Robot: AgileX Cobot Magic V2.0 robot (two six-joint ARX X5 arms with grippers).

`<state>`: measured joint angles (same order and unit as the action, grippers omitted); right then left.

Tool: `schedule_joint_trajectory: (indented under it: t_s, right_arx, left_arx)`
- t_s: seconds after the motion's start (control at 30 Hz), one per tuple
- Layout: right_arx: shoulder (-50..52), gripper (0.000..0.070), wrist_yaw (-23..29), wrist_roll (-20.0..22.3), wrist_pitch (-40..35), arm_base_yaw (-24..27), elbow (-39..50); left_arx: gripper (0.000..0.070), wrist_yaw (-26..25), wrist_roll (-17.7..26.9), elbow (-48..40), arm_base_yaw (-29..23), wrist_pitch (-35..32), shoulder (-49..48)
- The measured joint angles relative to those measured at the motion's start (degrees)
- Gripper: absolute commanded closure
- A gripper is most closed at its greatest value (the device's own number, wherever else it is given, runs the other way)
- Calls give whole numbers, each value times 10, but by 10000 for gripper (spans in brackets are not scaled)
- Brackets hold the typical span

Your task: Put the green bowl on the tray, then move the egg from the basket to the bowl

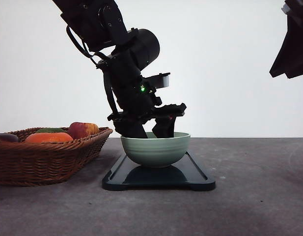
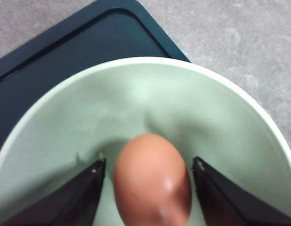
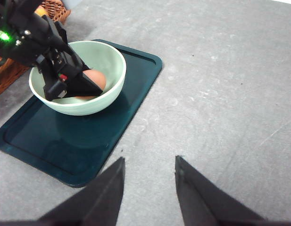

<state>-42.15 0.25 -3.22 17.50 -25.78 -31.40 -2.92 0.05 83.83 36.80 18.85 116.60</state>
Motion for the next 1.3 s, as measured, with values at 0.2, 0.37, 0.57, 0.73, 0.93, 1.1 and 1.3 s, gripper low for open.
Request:
schedule_joint_trajectory:
  t_s: [0.2,0.37,0.57,0.73,0.93,1.1,1.3]
  right_arx:
    - [0,493,0,0,0,0,0]
    - [0,493,0,0,-2,0,0]
    - [0,493,0,0,-2,0,0]
    - [0,493,0,0,-2,0,0]
    - [0,492,0,0,-2,0,0]
    - [0,492,0,0,-2,0,0]
    - [0,492,0,0,-2,0,0]
  left_arx:
    - [298,0,4,37,0,107,0]
    - [298,0,4,128,-14,207,-1]
    - [303,-9,4,162,-40,248,-51]
    - [310,-72,4,161,-52,258,-133]
    - [310,-77,3,78,-65,226,-235]
    - [310,-77,-16,-59,-88,172,-307]
    - [310,-77,-50,-214,-105,97,-434]
